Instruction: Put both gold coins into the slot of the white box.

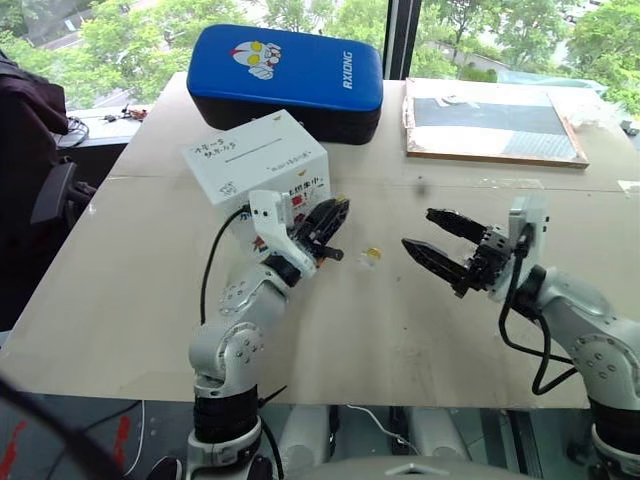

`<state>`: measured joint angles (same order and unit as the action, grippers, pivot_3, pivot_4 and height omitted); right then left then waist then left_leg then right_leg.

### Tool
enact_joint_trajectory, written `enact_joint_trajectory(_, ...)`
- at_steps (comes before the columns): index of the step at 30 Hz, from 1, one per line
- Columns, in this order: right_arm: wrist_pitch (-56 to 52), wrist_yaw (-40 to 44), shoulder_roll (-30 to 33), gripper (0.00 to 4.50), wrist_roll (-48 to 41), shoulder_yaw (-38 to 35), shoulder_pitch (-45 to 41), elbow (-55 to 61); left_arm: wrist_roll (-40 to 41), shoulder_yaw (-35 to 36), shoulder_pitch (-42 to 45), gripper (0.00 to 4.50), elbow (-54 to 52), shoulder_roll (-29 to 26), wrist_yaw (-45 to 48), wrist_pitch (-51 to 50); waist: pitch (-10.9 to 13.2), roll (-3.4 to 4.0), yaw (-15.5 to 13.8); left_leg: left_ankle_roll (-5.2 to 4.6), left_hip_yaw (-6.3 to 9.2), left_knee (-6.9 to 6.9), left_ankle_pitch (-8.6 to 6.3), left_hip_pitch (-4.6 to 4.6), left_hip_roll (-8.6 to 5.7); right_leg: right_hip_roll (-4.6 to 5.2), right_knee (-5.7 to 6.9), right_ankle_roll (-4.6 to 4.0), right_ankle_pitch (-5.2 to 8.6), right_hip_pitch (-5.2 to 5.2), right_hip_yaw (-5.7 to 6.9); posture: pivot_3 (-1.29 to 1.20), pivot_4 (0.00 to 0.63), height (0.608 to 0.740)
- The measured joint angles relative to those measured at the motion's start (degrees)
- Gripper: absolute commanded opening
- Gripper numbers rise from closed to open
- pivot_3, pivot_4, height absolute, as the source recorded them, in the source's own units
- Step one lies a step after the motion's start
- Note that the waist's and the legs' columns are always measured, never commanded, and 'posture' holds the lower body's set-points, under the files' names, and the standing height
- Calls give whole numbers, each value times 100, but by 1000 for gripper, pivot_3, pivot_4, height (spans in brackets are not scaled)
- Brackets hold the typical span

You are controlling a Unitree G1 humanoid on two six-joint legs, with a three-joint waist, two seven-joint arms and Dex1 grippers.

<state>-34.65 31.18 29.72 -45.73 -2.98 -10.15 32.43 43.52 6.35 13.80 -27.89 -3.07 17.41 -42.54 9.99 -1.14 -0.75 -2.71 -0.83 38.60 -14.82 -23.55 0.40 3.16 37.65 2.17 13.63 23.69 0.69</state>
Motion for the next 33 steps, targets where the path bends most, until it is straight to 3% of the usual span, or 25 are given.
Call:
enact_joint_trajectory(5,463,268,53,4500,680,247,-213,-92,1806,226,-32,630,-7,-361,136,-885,0,1,28,1,5,0,0,5,2,-10,9,0,1,0,2,0,150,740)
enact_joint_trajectory(10,1306,692,292,4500,1686,566,-395,-220,2841,431,2,630,231,-613,12,-1144,0,0,12,1,-1,4,1,8,1,-11,8,0,1,-2,5,0,150,740)
enact_joint_trajectory(19,3395,1350,531,4500,3437,1145,-839,-832,3225,119,66,630,268,-1272,194,-1335,0,0,10,14,-8,5,8,13,1,-12,9,-1,1,-2,3,0,150,740)
enact_joint_trajectory(28,5009,2001,756,4500,4101,1384,-956,-1409,2744,-174,192,630,390,-2167,1097,-1324,0,1,8,29,-15,4,17,16,1,-11,8,-2,1,-3,-2,0,150,740)
enact_joint_trajectory(31,5232,2090,755,3827,4123,1394,-989,-1540,2617,-251,193,630,396,-2234,1290,-1320,1,1,8,30,-15,4,18,16,2,-8,8,-2,1,-3,-2,0,150,740)
enact_joint_trajectory(33,5347,2115,751,2918,4124,1395,-1014,-1576,2565,-251,192,630,400,-2268,1403,-1302,1,1,7,31,-14,4,18,17,3,-7,9,-3,1,-3,-3,0,150,740)
